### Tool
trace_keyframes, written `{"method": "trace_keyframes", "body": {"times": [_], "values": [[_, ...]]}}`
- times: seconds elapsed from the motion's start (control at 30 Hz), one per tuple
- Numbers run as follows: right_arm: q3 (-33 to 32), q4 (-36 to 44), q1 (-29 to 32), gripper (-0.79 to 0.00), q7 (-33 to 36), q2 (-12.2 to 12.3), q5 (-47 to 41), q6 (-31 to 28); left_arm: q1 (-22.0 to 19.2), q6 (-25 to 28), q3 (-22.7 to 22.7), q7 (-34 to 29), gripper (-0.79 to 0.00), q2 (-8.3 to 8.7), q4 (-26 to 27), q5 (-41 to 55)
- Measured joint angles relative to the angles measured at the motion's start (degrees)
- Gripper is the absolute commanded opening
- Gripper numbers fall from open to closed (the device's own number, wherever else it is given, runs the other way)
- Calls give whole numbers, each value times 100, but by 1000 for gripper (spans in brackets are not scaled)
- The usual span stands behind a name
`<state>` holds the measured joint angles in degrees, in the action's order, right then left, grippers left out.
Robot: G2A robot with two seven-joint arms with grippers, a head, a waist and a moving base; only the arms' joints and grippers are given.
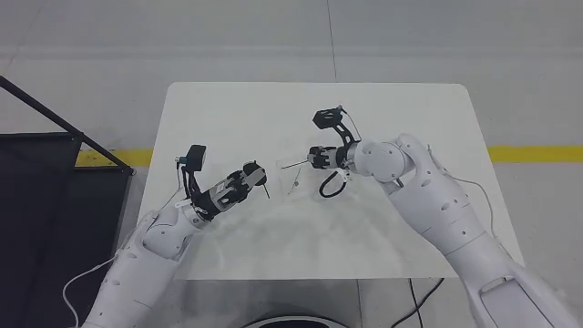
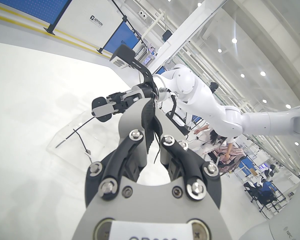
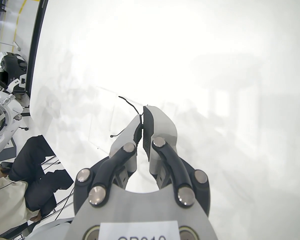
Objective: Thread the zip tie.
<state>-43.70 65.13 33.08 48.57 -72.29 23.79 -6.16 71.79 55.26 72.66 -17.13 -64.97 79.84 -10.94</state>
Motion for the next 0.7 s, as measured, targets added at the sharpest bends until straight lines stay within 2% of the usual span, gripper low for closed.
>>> {"method": "trace_keyframes", "body": {"times": [0.13, 0.33, 0.47, 0.7], "values": [[-210, 182, 148, -785, -160, 67, 97, 12, 0, 0, 0, 0, -785, 0, 0, 0], [-751, 920, 743, -785, -346, 288, 346, 64, 17, -140, 25, 59, -785, -3, 105, -198], [-1245, 1623, 1334, -785, -452, 469, 567, 140, 63, -463, -77, 359, -785, -51, 260, -834], [-1986, 2852, 2322, -785, -542, 697, 855, 252, -172, -718, -317, 1203, -785, -179, 76, -1751]]}}
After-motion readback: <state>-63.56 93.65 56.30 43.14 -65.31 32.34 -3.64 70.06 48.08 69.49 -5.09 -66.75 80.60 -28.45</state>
